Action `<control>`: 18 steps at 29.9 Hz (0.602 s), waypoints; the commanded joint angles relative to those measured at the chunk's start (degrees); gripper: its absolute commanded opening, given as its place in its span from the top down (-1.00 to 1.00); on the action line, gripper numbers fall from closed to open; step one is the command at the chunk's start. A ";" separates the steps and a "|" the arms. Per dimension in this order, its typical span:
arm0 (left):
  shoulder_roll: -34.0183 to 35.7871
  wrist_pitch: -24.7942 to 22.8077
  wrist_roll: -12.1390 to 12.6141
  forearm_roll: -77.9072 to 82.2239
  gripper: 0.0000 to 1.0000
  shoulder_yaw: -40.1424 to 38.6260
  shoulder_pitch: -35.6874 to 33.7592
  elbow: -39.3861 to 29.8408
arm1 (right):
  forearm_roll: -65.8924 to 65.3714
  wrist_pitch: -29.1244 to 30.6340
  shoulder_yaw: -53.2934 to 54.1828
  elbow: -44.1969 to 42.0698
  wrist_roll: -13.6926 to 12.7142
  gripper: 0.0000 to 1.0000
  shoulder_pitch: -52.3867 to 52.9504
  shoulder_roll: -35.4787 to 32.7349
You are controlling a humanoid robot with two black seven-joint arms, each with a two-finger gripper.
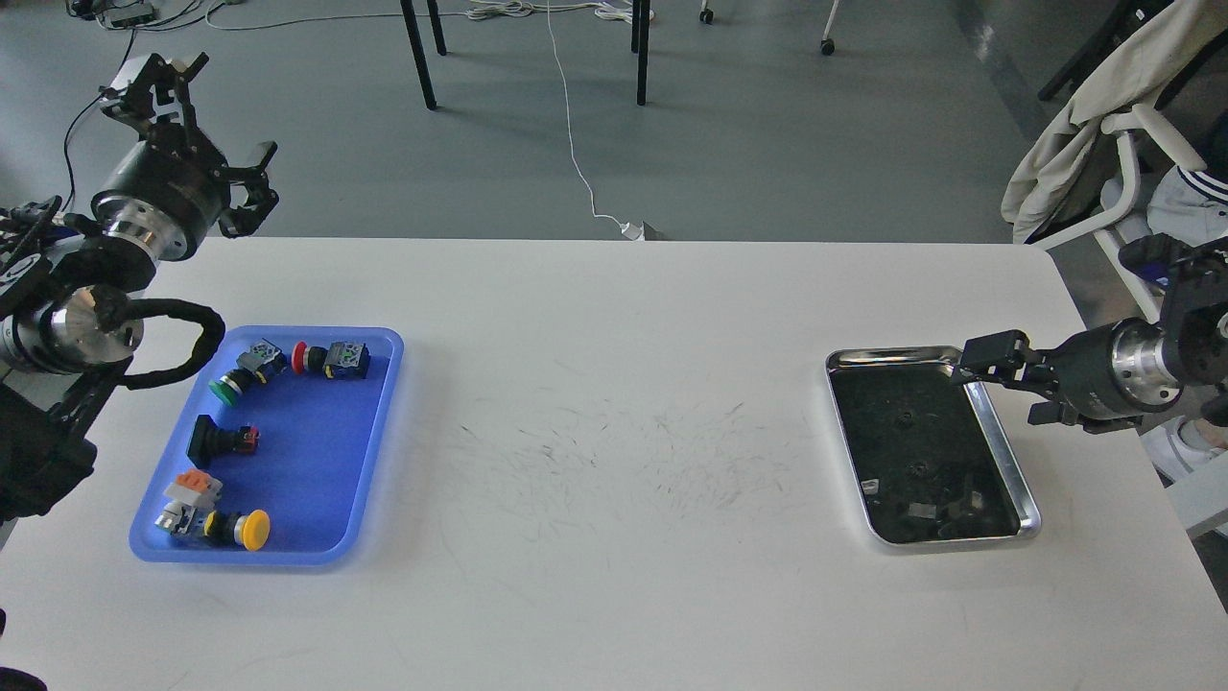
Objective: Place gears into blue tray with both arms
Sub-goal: 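Move the right gripper down over the steel tray, then grasp the small black ring on the steel tray with the right gripper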
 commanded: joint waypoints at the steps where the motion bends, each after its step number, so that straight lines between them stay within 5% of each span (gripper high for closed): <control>1: 0.08 -0.13 -0.02 0.09 -0.97 0.02 0.09 0.08 | -0.37 0.05 -1.79 -2.73 -0.12 -0.97 0.30 4.64; 18: 0.87 -0.39 -0.02 0.00 -0.97 -0.07 0.26 0.44 | -1.60 0.05 -8.12 -10.03 0.06 -0.87 0.03 16.95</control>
